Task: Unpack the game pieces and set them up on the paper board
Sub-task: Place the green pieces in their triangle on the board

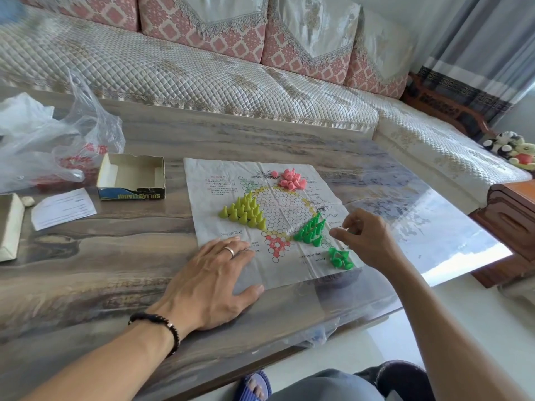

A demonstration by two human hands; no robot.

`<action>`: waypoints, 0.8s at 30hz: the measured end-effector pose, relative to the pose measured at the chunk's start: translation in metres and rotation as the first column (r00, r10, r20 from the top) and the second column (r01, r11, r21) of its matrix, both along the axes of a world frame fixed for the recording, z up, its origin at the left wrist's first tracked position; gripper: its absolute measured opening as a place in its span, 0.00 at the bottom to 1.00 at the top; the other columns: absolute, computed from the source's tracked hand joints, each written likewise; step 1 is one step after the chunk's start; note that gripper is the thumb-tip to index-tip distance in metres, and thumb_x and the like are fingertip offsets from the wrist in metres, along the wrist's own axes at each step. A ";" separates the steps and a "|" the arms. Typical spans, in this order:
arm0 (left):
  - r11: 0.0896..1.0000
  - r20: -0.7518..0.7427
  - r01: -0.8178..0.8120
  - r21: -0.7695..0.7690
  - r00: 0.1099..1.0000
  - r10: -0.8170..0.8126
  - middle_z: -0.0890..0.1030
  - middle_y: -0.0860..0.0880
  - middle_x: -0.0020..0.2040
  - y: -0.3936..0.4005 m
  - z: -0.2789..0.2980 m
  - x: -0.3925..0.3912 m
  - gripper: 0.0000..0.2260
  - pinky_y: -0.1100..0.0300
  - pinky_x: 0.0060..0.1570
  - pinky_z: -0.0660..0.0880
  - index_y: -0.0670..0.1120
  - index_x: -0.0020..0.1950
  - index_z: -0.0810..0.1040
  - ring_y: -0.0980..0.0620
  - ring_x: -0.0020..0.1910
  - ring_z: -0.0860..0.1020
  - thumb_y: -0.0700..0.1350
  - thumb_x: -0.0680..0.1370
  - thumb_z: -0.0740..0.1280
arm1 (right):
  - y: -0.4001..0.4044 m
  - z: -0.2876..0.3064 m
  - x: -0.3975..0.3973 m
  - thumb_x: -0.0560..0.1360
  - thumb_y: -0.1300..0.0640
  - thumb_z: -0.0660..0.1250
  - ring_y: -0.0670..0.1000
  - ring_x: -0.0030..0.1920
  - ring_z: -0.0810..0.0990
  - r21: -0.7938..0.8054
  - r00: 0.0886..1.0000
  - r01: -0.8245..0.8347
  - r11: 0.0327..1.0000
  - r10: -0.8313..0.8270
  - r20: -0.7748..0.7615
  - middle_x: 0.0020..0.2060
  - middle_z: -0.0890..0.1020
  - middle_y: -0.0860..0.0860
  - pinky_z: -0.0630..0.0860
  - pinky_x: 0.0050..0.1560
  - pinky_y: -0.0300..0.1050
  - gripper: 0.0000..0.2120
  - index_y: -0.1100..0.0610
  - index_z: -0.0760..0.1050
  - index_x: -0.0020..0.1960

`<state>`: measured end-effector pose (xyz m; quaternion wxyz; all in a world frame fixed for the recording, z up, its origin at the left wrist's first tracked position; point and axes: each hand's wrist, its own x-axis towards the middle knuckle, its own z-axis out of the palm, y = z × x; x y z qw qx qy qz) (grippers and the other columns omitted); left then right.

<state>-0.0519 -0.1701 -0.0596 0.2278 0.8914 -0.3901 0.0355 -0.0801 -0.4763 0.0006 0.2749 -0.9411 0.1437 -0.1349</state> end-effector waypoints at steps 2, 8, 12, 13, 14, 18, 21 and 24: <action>1.000 0.000 -0.002 0.002 1.000 0.002 0.65 0.53 0.74 0.000 0.000 0.001 0.32 0.56 0.74 0.53 0.51 0.71 0.67 0.55 0.74 0.58 0.68 0.74 0.53 | 0.000 -0.002 0.005 0.67 0.53 0.77 0.47 0.28 0.72 -0.023 1.000 0.012 1.000 -0.013 -0.013 0.27 0.76 0.49 0.71 0.30 0.42 0.11 0.55 0.76 0.35; 1.000 0.000 -0.002 -0.001 1.000 0.002 0.65 0.54 0.73 0.000 -0.001 0.001 0.31 0.55 0.74 0.53 0.51 0.71 0.67 0.55 0.74 0.58 0.67 0.74 0.53 | -0.001 -0.010 0.017 0.72 0.64 0.70 0.51 0.34 0.80 -0.120 0.977 -0.064 0.991 0.038 -0.212 0.30 0.81 0.51 0.77 0.35 0.42 0.05 0.55 0.80 0.42; 1.000 0.000 -0.001 -0.002 1.000 0.001 0.65 0.54 0.74 0.000 -0.001 0.001 0.31 0.56 0.74 0.52 0.51 0.71 0.67 0.55 0.74 0.58 0.67 0.74 0.53 | 0.003 -0.012 0.023 0.72 0.65 0.68 0.44 0.35 0.78 -0.172 0.961 -0.116 0.978 0.067 -0.267 0.36 0.82 0.49 0.70 0.34 0.31 0.07 0.58 0.82 0.47; 1.000 0.002 -0.001 -0.002 1.000 0.001 0.65 0.54 0.74 0.000 -0.001 0.001 0.31 0.56 0.74 0.52 0.51 0.71 0.67 0.55 0.74 0.58 0.67 0.74 0.53 | 0.004 -0.012 0.023 0.73 0.65 0.68 0.44 0.36 0.78 -0.169 0.962 -0.112 0.979 0.065 -0.265 0.36 0.82 0.49 0.70 0.34 0.31 0.07 0.58 0.82 0.47; 1.000 0.002 0.000 -0.002 1.000 0.000 0.65 0.54 0.74 0.000 -0.001 0.001 0.31 0.56 0.74 0.52 0.51 0.71 0.67 0.56 0.74 0.57 0.67 0.74 0.53 | 0.004 -0.012 0.024 0.73 0.65 0.68 0.44 0.36 0.78 -0.162 0.963 -0.107 0.981 0.062 -0.261 0.36 0.82 0.48 0.70 0.34 0.31 0.06 0.58 0.82 0.47; 1.000 0.001 0.000 -0.002 1.000 0.000 0.65 0.54 0.74 0.000 -0.001 0.001 0.31 0.57 0.74 0.52 0.51 0.72 0.67 0.56 0.74 0.57 0.67 0.74 0.53 | 0.004 -0.015 0.025 0.72 0.64 0.69 0.46 0.37 0.79 -0.151 0.967 -0.089 0.984 0.048 -0.251 0.35 0.82 0.48 0.73 0.37 0.37 0.06 0.56 0.82 0.47; 1.000 0.006 0.000 0.009 1.000 0.000 0.65 0.54 0.74 0.000 -0.001 0.001 0.31 0.57 0.74 0.52 0.52 0.72 0.67 0.56 0.74 0.58 0.67 0.74 0.53 | 0.003 -0.016 0.025 0.72 0.63 0.69 0.47 0.36 0.79 -0.147 0.965 -0.091 0.985 0.050 -0.256 0.34 0.81 0.47 0.73 0.38 0.39 0.06 0.55 0.82 0.46; 1.000 0.007 -0.003 -0.001 1.000 0.003 0.65 0.54 0.74 0.000 -0.001 0.001 0.31 0.57 0.74 0.53 0.51 0.71 0.68 0.55 0.74 0.58 0.67 0.74 0.53 | 0.003 -0.015 0.022 0.72 0.64 0.68 0.45 0.36 0.78 -0.115 0.972 -0.085 0.990 0.057 -0.226 0.34 0.80 0.46 0.72 0.37 0.38 0.07 0.55 0.79 0.48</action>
